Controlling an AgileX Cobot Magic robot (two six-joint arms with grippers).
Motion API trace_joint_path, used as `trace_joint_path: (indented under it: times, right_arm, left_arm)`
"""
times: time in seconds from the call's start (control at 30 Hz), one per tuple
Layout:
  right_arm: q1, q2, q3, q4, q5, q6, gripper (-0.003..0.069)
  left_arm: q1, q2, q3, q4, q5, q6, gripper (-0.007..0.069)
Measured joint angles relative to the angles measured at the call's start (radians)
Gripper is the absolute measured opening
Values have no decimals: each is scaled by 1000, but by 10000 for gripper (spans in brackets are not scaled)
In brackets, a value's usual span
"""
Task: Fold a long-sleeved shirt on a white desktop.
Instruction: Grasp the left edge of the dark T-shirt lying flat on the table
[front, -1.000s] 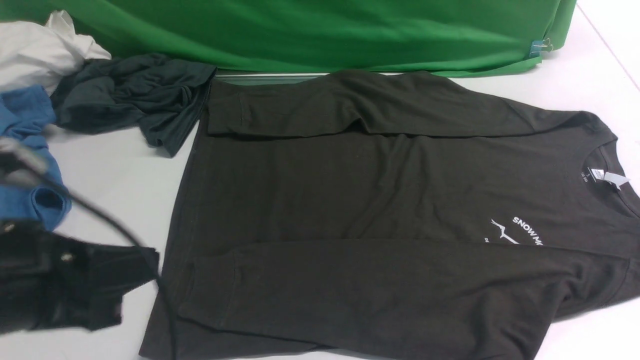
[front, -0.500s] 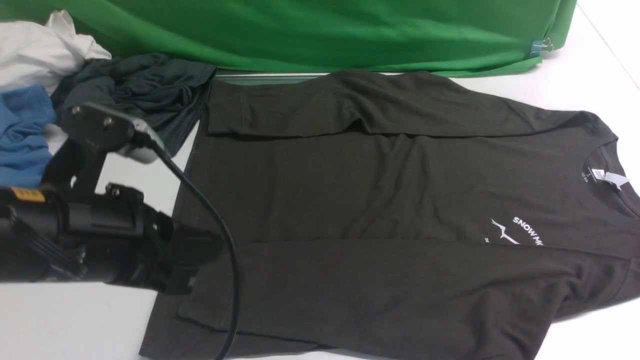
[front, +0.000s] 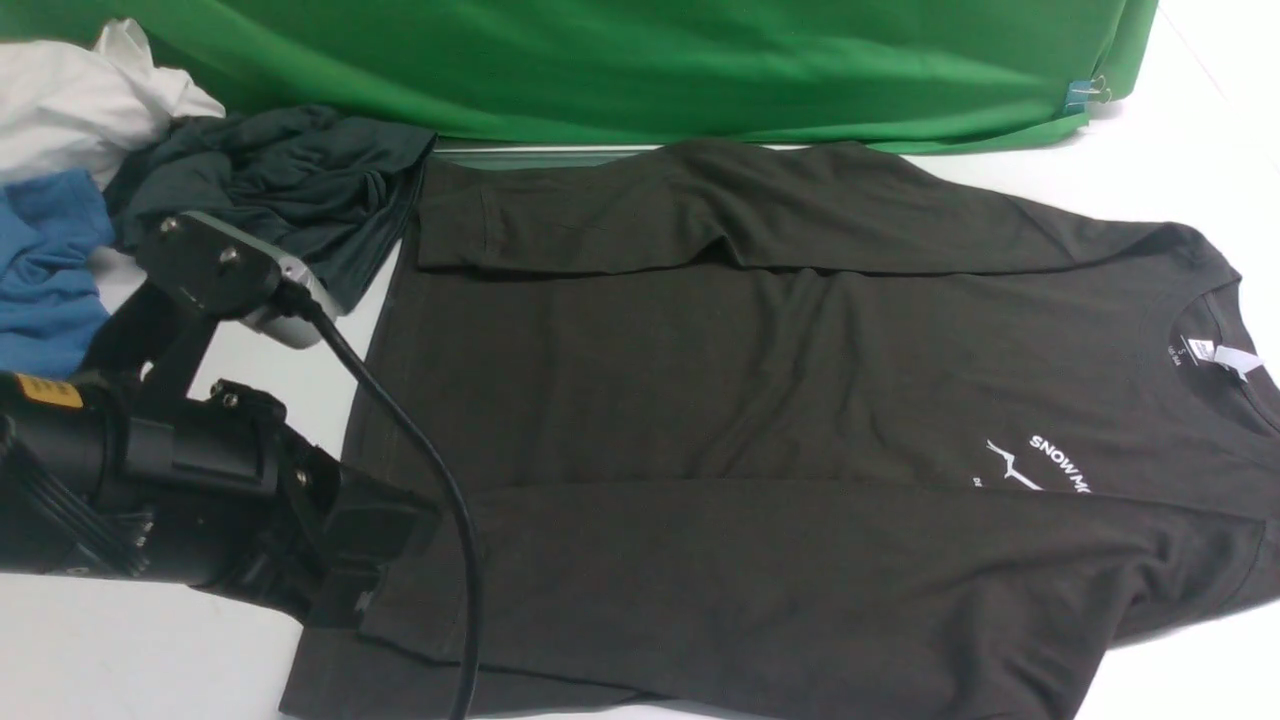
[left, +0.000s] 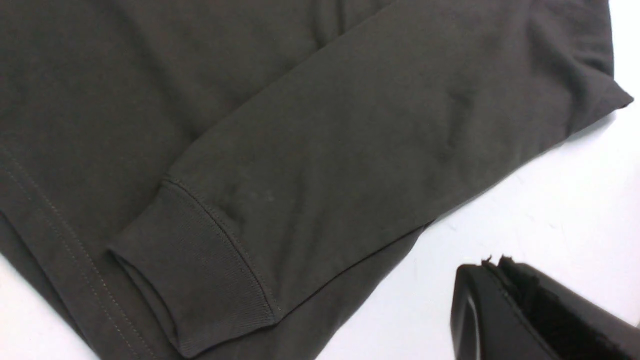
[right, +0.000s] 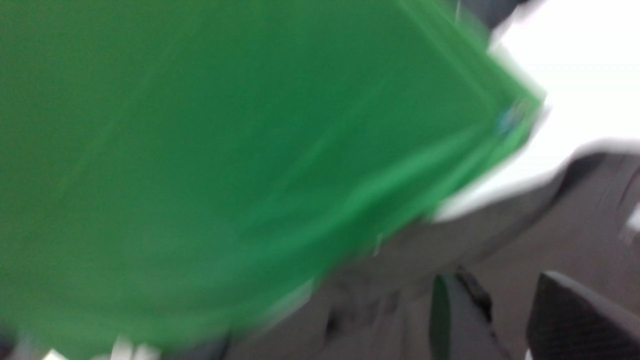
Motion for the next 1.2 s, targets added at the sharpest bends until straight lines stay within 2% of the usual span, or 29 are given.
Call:
trace_joint_path:
  times: [0.03, 0.07, 0.1, 0.13, 0.2, 0.43, 0.5, 0.6, 0.8, 0.9, 1.03, 1.13, 1.2]
  right_arm:
    - [39, 59, -79, 0, 115, -68, 178]
    - [51, 70, -103, 0, 129, -79, 178]
    - [101, 161, -206, -6, 241, -170, 176]
    - [107, 174, -219, -9, 255, -192, 176]
    - [188, 349, -398, -61, 446, -312, 178]
    - [295, 627, -676, -163, 748, -472, 190]
    - [302, 655, -697, -167, 758, -498, 195]
    - [307, 674, -704, -171, 757, -537, 204]
    - [307, 675, -705, -174, 756, -571, 219]
    - [307, 675, -705, -175, 756, -588, 220]
    - [307, 675, -705, -177, 744, -617, 220]
    - [307, 675, -705, -177, 733, -621, 220]
    - [307, 675, -705, -178, 731, -622, 220]
  left_arm:
    - [0, 0, 0, 0, 0, 0, 20]
    - [0, 0, 0, 0, 0, 0, 20]
    - [0, 1, 0, 2, 0, 1, 20]
    - [0, 1, 0, 3, 0, 2, 20]
    - [0, 12, -3, 38, 11, -14, 20]
    - [0, 118, -9, 216, -6, -115, 29]
    - [0, 158, -9, 226, -36, -92, 46]
    - [0, 238, -9, 230, -117, -32, 108]
    - [0, 391, -9, 238, -318, 48, 318]
    - [0, 480, -9, 244, -407, 166, 424]
    - [0, 584, -10, 257, -464, 270, 463]
    - [0, 625, -10, 265, -471, 303, 454]
    - [0, 644, -16, 262, -468, 315, 421]
